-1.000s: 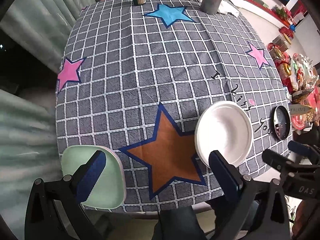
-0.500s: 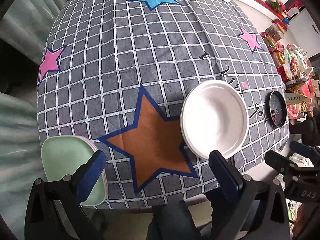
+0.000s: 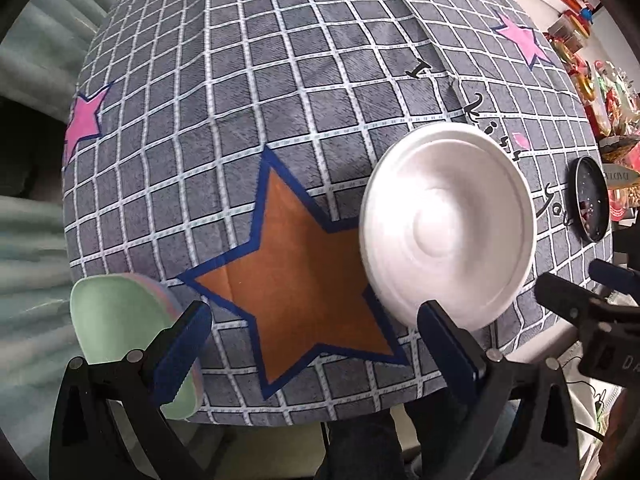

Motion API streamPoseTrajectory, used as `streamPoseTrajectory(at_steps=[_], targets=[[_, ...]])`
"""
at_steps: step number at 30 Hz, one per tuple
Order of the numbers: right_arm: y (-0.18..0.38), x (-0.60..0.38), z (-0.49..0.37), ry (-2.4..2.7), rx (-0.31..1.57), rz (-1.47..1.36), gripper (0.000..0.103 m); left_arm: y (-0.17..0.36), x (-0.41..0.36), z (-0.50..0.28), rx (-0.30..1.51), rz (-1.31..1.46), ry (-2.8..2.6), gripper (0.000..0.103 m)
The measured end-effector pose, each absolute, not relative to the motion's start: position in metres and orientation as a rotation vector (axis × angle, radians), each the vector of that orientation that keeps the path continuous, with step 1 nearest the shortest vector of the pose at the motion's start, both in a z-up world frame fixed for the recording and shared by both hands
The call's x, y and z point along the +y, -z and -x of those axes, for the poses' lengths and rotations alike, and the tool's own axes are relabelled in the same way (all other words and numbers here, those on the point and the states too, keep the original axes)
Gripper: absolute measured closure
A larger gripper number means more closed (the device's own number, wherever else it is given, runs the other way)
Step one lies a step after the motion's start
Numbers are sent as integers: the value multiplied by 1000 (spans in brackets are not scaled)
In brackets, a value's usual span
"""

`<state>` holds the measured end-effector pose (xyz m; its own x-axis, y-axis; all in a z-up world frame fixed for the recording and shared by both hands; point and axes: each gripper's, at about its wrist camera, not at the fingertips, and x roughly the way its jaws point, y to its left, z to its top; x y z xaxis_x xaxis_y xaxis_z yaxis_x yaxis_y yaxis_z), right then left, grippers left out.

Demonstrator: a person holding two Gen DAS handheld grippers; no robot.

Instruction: Organize plates and bowls

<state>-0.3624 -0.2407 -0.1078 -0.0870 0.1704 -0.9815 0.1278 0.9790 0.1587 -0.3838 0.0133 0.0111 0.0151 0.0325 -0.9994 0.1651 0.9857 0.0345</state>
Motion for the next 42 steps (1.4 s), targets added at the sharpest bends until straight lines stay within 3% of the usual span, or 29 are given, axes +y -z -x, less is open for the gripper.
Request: streamPoseTrajectory(at_steps=[8, 14, 19, 20, 21, 24, 29, 31, 33, 42], targets=[[126, -245, 330, -77, 1682, -205, 1, 7, 2, 364, 1550, -117, 24, 1], [144, -243, 311, -148, 1701, -187, 1, 19, 12, 349, 1559, -97, -23, 11], [158, -227, 302, -206, 1703, -121, 2, 43, 9, 339, 1591, -115, 0, 27], [161, -223, 301, -219, 1707, -121, 11, 48, 8, 338, 1598, -116, 4, 29], [164, -220, 300, -227, 1716, -124, 28, 51, 7, 339, 1603, -114, 8, 32], [174, -212, 301, -264, 1742, -160, 49, 57, -1, 341, 1609, -98, 31, 34], [182, -189, 305, -359, 1756, -195, 69, 63, -24, 339, 1618, -82, 63, 50], [185, -181, 308, -369, 1768, -216, 71, 66, -29, 338, 1626, -54, 84, 61], [188, -169, 306, -385, 1780, -215, 79, 60, -40, 339, 1630, -59, 77, 61], [174, -164, 315, -395, 1781, -202, 79, 44, -33, 352, 1615, -28, 53, 63]])
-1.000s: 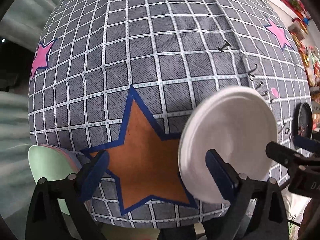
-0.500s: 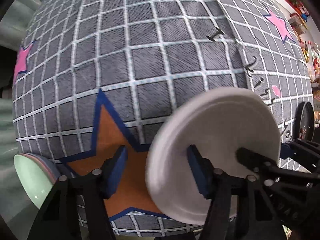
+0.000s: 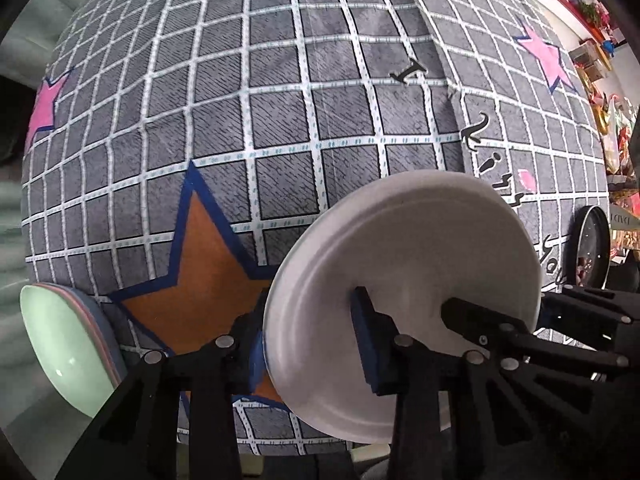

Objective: Organize plates and bowls
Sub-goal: 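Grip the white bowl rim with both grippers and lift it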

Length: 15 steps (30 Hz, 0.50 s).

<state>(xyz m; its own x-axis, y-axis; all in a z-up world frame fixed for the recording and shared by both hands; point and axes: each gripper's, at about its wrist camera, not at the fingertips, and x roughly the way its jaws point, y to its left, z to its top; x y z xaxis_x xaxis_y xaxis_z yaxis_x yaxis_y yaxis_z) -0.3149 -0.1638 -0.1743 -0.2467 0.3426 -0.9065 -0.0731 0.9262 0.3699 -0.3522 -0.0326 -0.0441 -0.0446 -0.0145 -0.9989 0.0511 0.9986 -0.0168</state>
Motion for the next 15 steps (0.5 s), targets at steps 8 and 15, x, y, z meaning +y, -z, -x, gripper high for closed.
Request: streamPoseTrajectory(at_steps=[8, 15], targets=[[153, -126, 311, -392, 1725, -203, 79, 15, -14, 359, 1549, -52, 62, 63], [141, -78, 308, -366, 1701, -220, 79, -4, 20, 361, 1523, -66, 88, 63]])
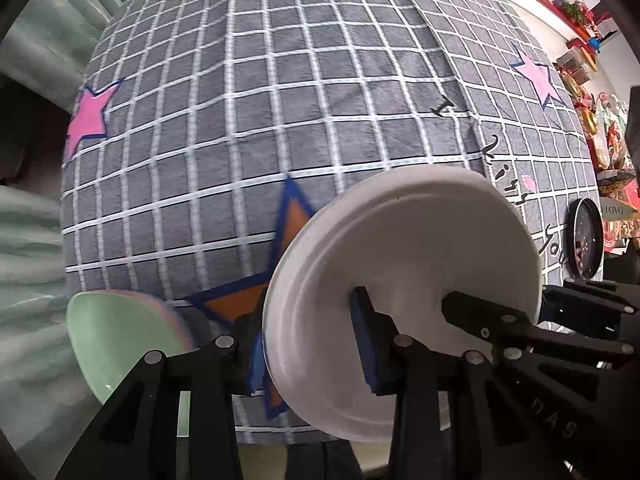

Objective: Organize plates and bowls
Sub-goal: 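Grip the white bowl rim with both grippers and lift it, then lower the white bowl onto the green plate with both grippers and release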

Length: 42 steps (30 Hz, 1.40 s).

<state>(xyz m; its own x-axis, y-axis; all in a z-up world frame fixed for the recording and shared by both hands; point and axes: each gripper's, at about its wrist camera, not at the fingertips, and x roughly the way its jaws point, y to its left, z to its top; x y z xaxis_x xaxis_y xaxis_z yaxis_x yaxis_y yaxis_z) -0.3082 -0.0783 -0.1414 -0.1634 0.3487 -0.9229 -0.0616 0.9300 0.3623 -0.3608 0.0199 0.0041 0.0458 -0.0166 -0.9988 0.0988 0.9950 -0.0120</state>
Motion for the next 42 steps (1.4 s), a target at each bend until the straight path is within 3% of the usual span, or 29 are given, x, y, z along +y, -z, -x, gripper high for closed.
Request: streamPoseTrajectory(at_steps=[11, 21, 28, 37, 38, 40, 41, 42], targets=[[118, -26, 317, -402, 1689, -155, 79, -25, 80, 375, 1502, -6, 52, 63], [102, 47, 322, -531, 1670, -69, 79, -47, 196, 400, 1481, 79, -82, 63], [120, 107, 341, -629, 1711, 15, 79, -34, 252, 433, 1533, 152, -187, 63], [152, 140, 343, -619, 1741, 79, 78, -5, 267, 439, 1555, 148, -202, 59], [150, 139, 343, -618, 1739, 71, 75, -6, 267, 439, 1553, 155, -199, 58], [146, 143, 338, -599, 1727, 79, 68, -10, 273, 442, 1536, 137, -229, 42], [142, 141, 336, -544, 1703, 145, 48, -13, 277, 442, 1522, 126, -247, 37], [138, 137, 331, -514, 1684, 174, 23, -16, 282, 443, 1512, 134, -249, 26]])
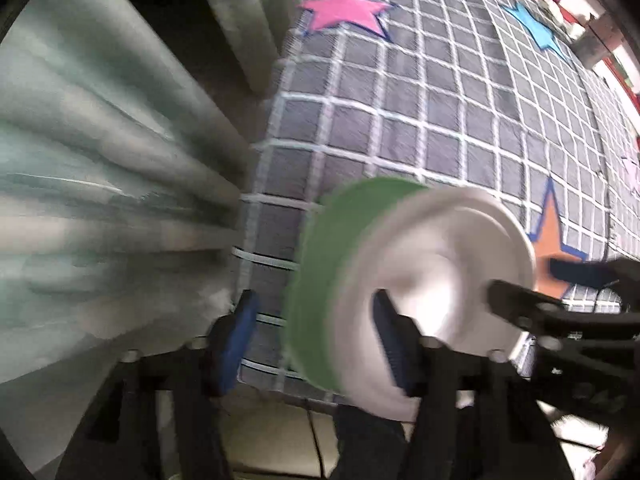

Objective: Organize plates and bowls
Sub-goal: 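Lower the white bowl onto the green plate with both grippers and release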

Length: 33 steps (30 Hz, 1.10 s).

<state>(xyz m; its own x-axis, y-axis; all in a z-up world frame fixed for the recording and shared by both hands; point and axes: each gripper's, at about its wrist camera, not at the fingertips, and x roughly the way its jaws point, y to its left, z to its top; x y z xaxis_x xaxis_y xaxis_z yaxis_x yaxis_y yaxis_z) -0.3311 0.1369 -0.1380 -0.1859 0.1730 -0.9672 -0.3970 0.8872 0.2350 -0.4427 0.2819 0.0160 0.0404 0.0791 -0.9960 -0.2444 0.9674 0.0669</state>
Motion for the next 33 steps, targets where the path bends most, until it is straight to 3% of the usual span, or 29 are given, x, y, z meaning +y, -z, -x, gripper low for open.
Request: streamPoseTrajectory(at_steps=[1, 2, 6, 18, 33], targets=[[132, 132, 328, -512, 1661, 166, 15, -19, 287, 442, 1502, 156, -235, 19], [126, 128, 326, -529, 1653, 133, 8, -24, 291, 443, 1491, 166, -226, 18], [105, 119, 322, -511, 1625, 137, 1, -37, 293, 442, 1487, 129, -192, 1], [60, 102, 339, -459, 1560, 170, 1, -77, 229, 439, 1431, -17, -11, 0], [56, 101, 343, -439, 1571, 144, 1, -81, 226, 439, 1430, -37, -20, 0]])
